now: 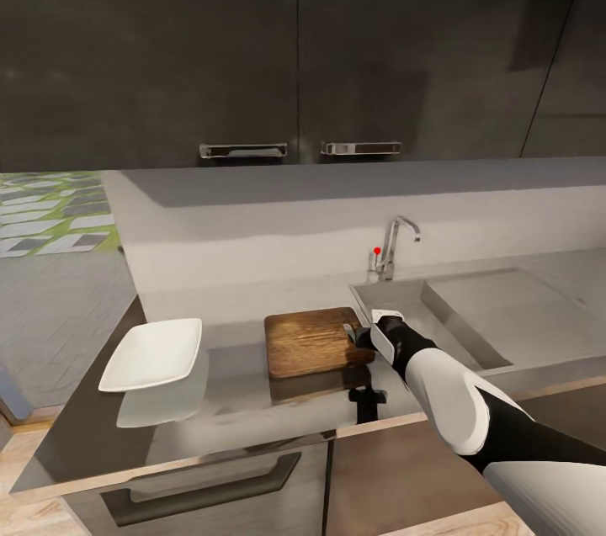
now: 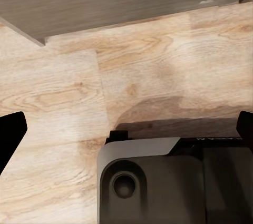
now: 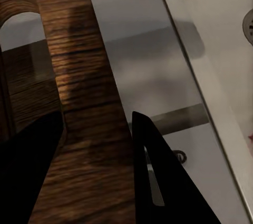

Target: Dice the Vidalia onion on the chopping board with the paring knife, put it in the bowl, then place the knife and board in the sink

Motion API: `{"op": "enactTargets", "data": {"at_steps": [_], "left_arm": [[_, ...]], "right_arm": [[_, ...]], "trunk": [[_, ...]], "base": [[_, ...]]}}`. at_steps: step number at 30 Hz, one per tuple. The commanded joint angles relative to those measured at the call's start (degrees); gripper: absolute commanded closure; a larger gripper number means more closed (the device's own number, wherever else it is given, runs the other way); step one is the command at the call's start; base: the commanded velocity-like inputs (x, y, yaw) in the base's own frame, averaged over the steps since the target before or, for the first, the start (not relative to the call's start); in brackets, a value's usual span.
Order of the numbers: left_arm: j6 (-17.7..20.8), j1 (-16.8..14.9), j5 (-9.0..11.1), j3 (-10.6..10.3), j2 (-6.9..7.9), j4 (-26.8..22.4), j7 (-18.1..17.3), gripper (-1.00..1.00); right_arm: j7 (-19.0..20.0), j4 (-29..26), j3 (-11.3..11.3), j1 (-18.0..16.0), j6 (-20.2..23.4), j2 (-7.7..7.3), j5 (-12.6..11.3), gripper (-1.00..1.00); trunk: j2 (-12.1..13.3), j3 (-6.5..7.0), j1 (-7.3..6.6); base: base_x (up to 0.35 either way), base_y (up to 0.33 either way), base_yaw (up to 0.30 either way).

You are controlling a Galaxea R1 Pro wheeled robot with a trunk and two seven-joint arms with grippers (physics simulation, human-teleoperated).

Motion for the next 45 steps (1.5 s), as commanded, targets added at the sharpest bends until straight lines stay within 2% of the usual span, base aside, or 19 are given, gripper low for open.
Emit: {"op": "enactTargets", "data": {"at_steps": [1,25,45], "left_arm": [[-0.1,0.01,0.0,-0.05,0.02,-0.07,-0.01,-1.0],[-0.06,0.01,-0.06,-0.02,0.02,-0.07,0.0,-1.0],[-0.04,0.01,-0.06,0.03,0.02,-0.07,0.01,-1.0]], "right_arm": [[0.04,-0.11,-0.48,-0.04,0.3,0.06,0.55,1.0],[0.01,-0.1,-0.48,-0.04,0.39,0.08,0.5,1.0],[-0.04,-0.1,-0.44,-0.04,0.39,0.16,0.47,1.0]], "trunk": [[-0.08,-0.09,0.02],[-0.08,-0.16,0.02],[-0.08,-1.87,0.02]], "base": [[0.0,0.0,0.0],[0.0,0.0,0.0],[0.0,0.0,0.0]]}}
